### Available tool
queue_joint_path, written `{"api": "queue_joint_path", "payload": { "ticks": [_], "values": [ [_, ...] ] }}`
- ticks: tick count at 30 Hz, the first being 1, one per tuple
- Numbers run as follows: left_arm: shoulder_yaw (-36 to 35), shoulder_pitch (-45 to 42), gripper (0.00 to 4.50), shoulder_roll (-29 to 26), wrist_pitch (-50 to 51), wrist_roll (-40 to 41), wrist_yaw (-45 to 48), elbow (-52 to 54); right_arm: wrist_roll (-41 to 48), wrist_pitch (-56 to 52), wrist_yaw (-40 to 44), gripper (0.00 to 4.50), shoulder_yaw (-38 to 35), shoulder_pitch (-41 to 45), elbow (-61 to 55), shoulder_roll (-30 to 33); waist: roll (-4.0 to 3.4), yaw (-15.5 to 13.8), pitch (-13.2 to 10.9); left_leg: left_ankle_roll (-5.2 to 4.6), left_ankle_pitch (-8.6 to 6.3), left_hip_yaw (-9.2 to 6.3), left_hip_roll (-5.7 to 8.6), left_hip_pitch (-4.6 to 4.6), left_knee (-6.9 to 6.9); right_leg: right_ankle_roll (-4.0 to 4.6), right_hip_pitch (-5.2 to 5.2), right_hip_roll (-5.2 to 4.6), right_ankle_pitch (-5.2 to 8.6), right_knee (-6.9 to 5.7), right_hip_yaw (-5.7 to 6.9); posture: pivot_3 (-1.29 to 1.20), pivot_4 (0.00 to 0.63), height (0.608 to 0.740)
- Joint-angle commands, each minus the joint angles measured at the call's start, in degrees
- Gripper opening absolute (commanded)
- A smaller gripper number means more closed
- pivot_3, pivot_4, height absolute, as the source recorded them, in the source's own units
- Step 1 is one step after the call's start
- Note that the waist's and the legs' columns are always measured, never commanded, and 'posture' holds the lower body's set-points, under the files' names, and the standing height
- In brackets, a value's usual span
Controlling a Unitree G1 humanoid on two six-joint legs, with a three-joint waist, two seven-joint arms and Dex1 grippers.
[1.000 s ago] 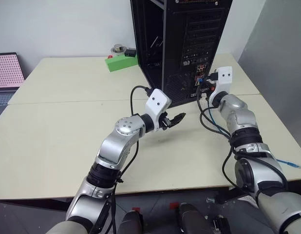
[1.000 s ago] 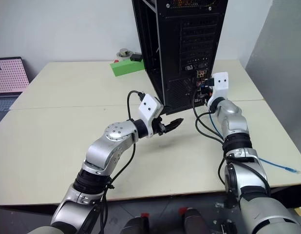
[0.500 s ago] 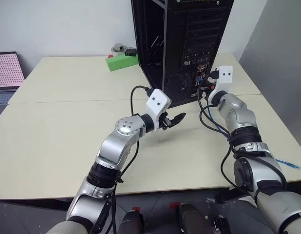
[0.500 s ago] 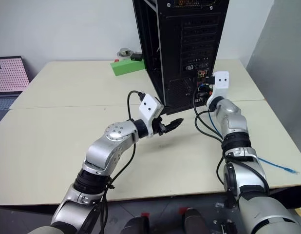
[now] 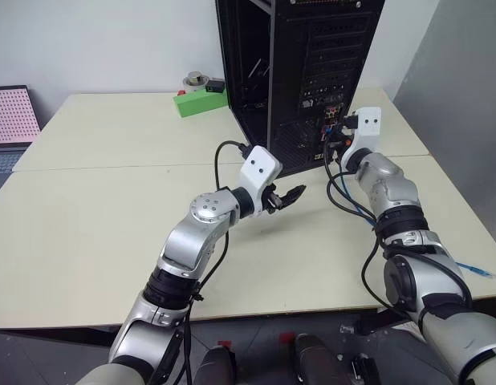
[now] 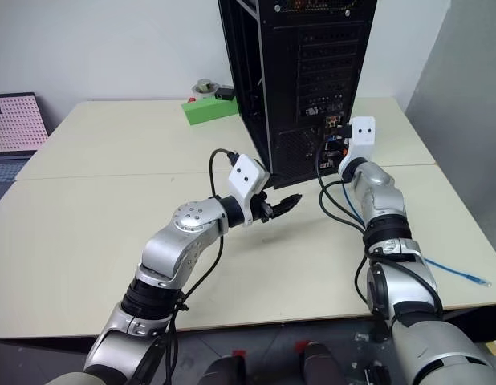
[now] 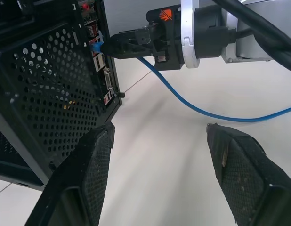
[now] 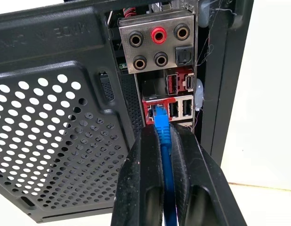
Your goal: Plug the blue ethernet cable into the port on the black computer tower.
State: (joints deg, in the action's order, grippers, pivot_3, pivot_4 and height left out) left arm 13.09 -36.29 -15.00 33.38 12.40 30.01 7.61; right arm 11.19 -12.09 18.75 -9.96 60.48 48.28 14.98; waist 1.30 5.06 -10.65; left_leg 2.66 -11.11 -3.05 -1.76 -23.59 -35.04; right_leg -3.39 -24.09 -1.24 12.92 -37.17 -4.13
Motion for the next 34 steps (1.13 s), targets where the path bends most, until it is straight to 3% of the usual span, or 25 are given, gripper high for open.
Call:
{"api": "queue_joint_path", "payload": {
  "ticks": [1, 3, 5, 11, 13, 21, 27, 34],
  "values": [
    [-1.00, -0.28, 3.31, 0.07, -0.93, -0.44, -0.18, 1.15, -0.96, 1.30, 1.04, 0.00, 0.97, 1.80, -2.37, 0.75, 0.00, 0.00, 0.00, 0.00, 0.00, 0.00, 0.00, 0.00, 0.00, 0.00, 0.00, 0.00, 0.00, 0.00, 0.00, 0.00, 0.150, 0.740],
    [-1.10, -0.17, 3.33, -0.16, -1.14, -0.62, -0.20, 0.90, -1.43, 0.84, 1.18, 0.69, 1.14, 0.64, -3.48, 1.32, 0.00, -0.01, 0.00, 0.00, 0.00, 0.00, 0.00, 0.00, 0.00, 0.00, 0.00, 0.00, 0.00, 0.00, 0.00, 0.00, 0.150, 0.740],
    [-1.24, -0.11, 3.33, -0.45, -1.39, -0.81, -0.22, 0.58, -2.00, 0.27, 1.55, 0.95, 1.73, -0.81, -5.06, 2.08, 0.00, -0.11, 0.00, 0.00, 0.00, 0.00, 0.00, 0.00, 0.00, 0.00, 0.00, 0.00, 0.00, 0.01, 0.00, 0.00, 0.150, 0.740],
    [-2.17, -0.55, 3.33, -1.43, -2.03, -1.03, -0.15, -0.63, -2.00, -4.20, 3.67, 2.32, 3.02, -6.60, -14.21, 4.36, 0.00, -0.53, 0.00, 0.00, 0.00, -0.01, 0.01, -0.11, 0.02, 0.00, -0.02, -0.02, 0.00, 0.10, 0.03, 0.00, 0.150, 0.740],
    [-2.62, -0.50, 3.33, -2.07, -1.82, -0.84, 0.19, -0.52, -1.49, -6.62, 5.70, 2.54, 3.50, -10.57, -21.61, 6.08, 0.00, -0.61, 0.00, 0.00, 0.00, -0.02, 0.02, -0.13, 0.02, 0.00, -0.04, -0.03, 0.00, 0.09, 0.04, 0.00, 0.150, 0.740],
    [-4.12, -1.57, 3.33, -3.39, -1.65, -0.66, 1.50, -1.32, 5.28, -13.95, 14.85, 4.31, 1.05, -23.38, -46.35, 13.83, 0.00, -1.51, 0.00, 0.00, 0.00, -0.04, 0.02, -0.13, 0.00, -0.03, -0.04, -0.02, 0.02, 0.08, 0.05, 0.00, 0.150, 0.740],
    [-5.10, -1.99, 3.33, -4.87, -1.99, -0.69, 2.51, -1.07, 11.22, -14.79, 20.45, 4.45, -3.65, -31.83, -56.65, 19.48, 0.00, -1.96, 0.00, 0.00, 0.00, -0.04, 0.02, -0.13, -0.02, -0.27, -0.01, -0.02, 0.16, 0.10, 0.06, 0.00, 0.150, 0.740],
    [-7.09, -0.69, 3.33, -7.13, -2.12, 0.45, 4.40, -0.21, 14.46, -14.83, 19.25, 4.45, -7.86, -35.37, -59.57, 20.66, 0.00, -1.88, 0.00, 0.00, 0.00, -0.03, 0.02, -0.09, -0.03, -0.29, -0.01, -0.02, 0.17, 0.06, 0.05, 0.00, 0.150, 0.740]
  ]
}}
